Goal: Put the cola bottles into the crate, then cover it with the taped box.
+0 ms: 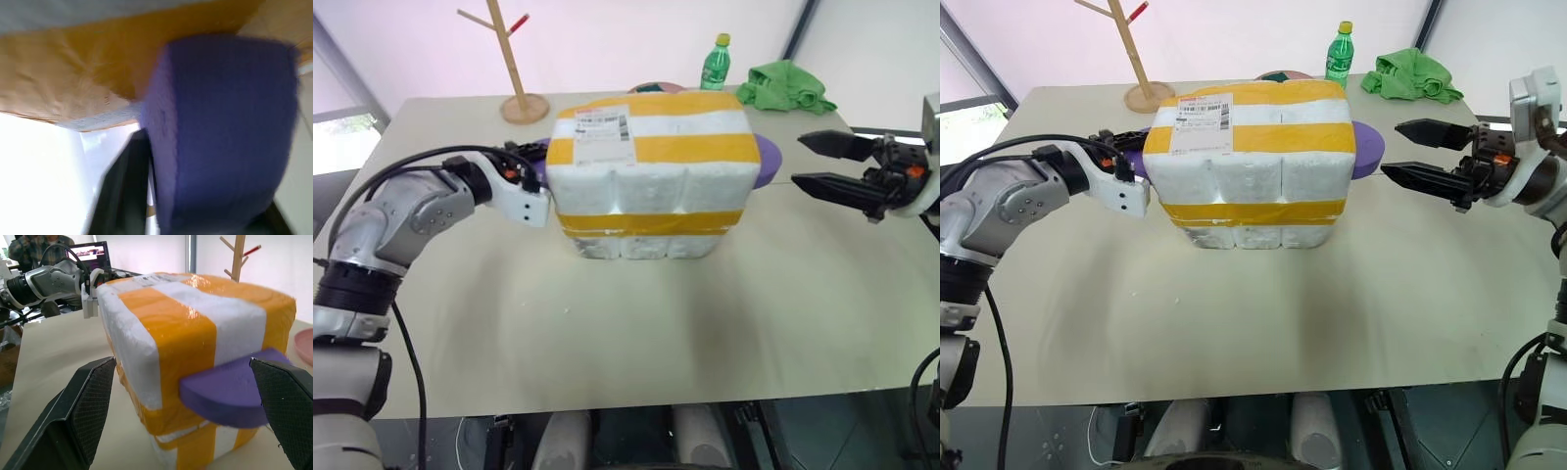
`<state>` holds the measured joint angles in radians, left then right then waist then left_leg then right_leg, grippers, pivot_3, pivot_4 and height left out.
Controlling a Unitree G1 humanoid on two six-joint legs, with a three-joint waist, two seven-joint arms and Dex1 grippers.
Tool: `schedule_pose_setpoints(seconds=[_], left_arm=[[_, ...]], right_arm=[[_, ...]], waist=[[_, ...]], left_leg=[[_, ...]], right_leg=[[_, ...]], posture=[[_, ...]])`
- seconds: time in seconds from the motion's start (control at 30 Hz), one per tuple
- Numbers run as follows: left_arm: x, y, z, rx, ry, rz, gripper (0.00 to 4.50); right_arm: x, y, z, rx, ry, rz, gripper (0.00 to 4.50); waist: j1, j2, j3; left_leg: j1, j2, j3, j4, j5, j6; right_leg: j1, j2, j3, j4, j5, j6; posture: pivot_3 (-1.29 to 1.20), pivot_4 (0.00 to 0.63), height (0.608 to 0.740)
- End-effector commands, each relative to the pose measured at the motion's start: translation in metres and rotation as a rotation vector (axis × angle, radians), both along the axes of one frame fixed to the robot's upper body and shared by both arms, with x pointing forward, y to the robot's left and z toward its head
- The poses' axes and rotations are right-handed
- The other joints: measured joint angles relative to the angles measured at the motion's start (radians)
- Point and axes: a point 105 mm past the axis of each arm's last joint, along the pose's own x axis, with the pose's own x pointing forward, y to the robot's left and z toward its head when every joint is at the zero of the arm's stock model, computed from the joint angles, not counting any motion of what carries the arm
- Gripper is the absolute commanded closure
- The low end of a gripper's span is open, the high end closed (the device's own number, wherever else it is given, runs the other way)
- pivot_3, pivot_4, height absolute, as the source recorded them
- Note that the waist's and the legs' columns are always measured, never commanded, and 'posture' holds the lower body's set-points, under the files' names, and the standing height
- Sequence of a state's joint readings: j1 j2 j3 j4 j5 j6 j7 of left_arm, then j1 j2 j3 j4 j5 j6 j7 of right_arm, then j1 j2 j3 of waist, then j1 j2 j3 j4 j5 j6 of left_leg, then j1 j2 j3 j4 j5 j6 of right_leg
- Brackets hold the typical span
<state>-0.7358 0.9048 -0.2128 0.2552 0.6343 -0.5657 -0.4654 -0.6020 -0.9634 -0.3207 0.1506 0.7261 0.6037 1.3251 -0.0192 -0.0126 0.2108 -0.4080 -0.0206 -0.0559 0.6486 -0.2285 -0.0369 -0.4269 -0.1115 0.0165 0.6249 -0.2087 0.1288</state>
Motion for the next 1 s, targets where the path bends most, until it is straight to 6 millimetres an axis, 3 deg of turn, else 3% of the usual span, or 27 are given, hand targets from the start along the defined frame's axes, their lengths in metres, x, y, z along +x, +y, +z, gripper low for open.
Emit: schedule_pose_setpoints(seconds=[0.03, 0.07, 0.17, 0.33, 0.4, 0.53, 0.73, 0.83, 1.0], left_arm=[[-0.007, 0.004, 0.003, -0.093, 0.048, 0.014, 0.53], [-0.008, 0.006, 0.007, -0.157, 0.070, 0.027, 0.03], [-0.016, 0.013, 0.023, -0.358, 0.127, 0.046, 0.03], [-0.042, 0.031, 0.045, -0.819, 0.373, 0.051, 0.03], [-0.054, 0.044, 0.061, -1.035, 0.451, 0.044, 0.03], [-0.075, 0.072, 0.078, -1.303, 0.519, 0.049, 0.03], [-0.112, 0.111, 0.085, -1.594, 0.624, 0.039, 0.03], [-0.130, 0.122, 0.084, -1.649, 0.671, 0.039, 0.03], [-0.138, 0.117, 0.071, -1.607, 0.732, 0.096, 0.03]], right_arm=[[-0.008, -0.001, 0.008, -0.042, -0.052, 0.005, 0.00], [-0.009, -0.002, 0.007, -0.045, -0.049, 0.004, 0.00], [-0.009, -0.007, 0.003, -0.062, -0.036, -0.006, 0.00], [-0.012, -0.015, -0.013, -0.134, 0.010, -0.014, 0.00], [-0.012, -0.020, -0.020, -0.164, 0.025, -0.023, 0.00], [-0.011, -0.024, -0.026, -0.189, 0.033, -0.030, 0.00], [-0.008, -0.029, -0.029, -0.198, 0.036, -0.032, 0.00], [-0.007, -0.032, -0.028, -0.196, 0.037, -0.035, 0.00], [-0.006, -0.032, -0.029, -0.188, 0.037, -0.023, 0.00]], waist=[[0.000, 0.000, 0.000], [0.000, 0.000, 0.000], [-0.002, 0.000, 0.000], [-0.002, 0.000, 0.000], [-0.001, 0.000, 0.000], [-0.002, -0.001, 0.000], [-0.008, -0.001, 0.000], [-0.010, -0.001, 0.001], [-0.011, -0.001, 0.000]], left_leg=[[0.000, 0.000, 0.000, 0.000, 0.000, 0.000], [0.000, 0.000, 0.000, 0.000, 0.000, 0.000], [0.000, 0.000, 0.000, 0.000, 0.000, 0.000], [0.000, 0.000, -0.001, 0.000, 0.000, 0.000], [0.000, 0.000, -0.001, 0.001, 0.000, 0.000], [0.000, 0.000, -0.001, 0.002, 0.000, 0.000], [0.001, 0.000, -0.001, 0.002, 0.000, 0.000], [0.001, 0.001, -0.001, 0.002, 0.000, 0.000], [0.001, 0.000, -0.001, 0.002, 0.000, 0.000]], right_leg=[[0.000, 0.000, 0.000, 0.000, 0.000, 0.000], [0.000, 0.000, 0.000, 0.000, 0.000, 0.000], [0.000, 0.000, 0.000, 0.000, 0.000, 0.000], [0.000, 0.000, 0.000, 0.001, 0.000, 0.000], [0.000, 0.000, 0.000, 0.001, 0.000, 0.000], [0.000, 0.000, 0.000, 0.001, 0.000, 0.000], [0.000, 0.001, 0.000, 0.002, -0.001, 0.000], [0.000, 0.001, 0.000, 0.002, -0.001, 0.000], [0.001, 0.001, 0.000, 0.002, -0.003, -0.004]], posture=[[0.00, 0.150, 0.740], [0.00, 0.150, 0.740], [0.00, 0.150, 0.740], [0.00, 0.150, 0.740], [0.00, 0.150, 0.740], [0.00, 0.150, 0.740], [0.00, 0.150, 0.740], [0.00, 0.150, 0.740], [0.00, 0.150, 0.740]])
